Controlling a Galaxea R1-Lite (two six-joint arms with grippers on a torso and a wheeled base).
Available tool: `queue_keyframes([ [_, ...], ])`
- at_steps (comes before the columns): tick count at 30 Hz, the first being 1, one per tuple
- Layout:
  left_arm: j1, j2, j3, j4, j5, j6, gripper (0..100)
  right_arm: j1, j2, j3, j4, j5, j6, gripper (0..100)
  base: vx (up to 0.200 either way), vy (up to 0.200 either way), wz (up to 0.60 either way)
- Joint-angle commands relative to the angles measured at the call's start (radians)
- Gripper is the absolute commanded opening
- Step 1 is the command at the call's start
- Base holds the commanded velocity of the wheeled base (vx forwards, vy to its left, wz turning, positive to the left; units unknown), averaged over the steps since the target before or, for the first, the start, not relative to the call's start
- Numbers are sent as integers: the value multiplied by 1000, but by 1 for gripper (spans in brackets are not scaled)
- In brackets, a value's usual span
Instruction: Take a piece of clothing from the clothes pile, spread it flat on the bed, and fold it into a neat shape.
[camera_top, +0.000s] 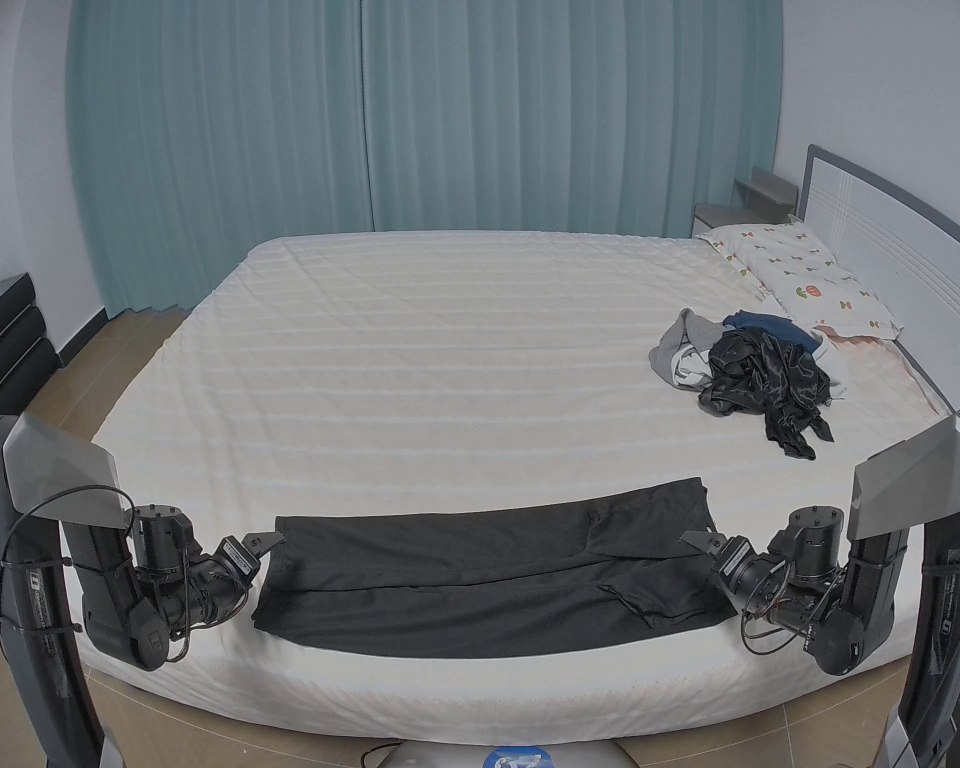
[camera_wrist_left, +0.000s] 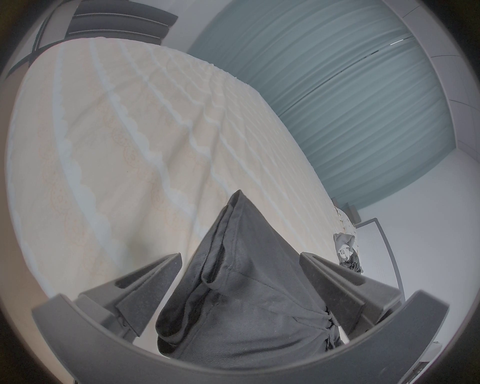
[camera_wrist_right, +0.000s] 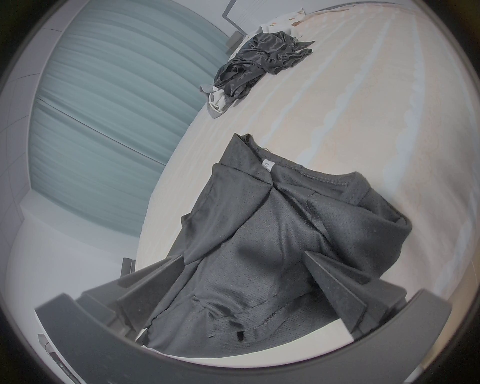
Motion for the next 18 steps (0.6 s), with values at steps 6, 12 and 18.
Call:
queue_keyframes([
  [6, -5, -20, -58, -1, 24, 5, 100, -56, -38, -2, -9, 36, -2, 100, 0, 0, 0],
  [12, -5, -23, -78, -3, 56, -87, 100, -56, -33, -2, -9, 36, -2, 100, 33, 0, 0],
  [18, -14, -26, -59, 1, 47, -80, 100, -55, -29, 1, -9, 36, -2, 100, 133, 0, 0],
])
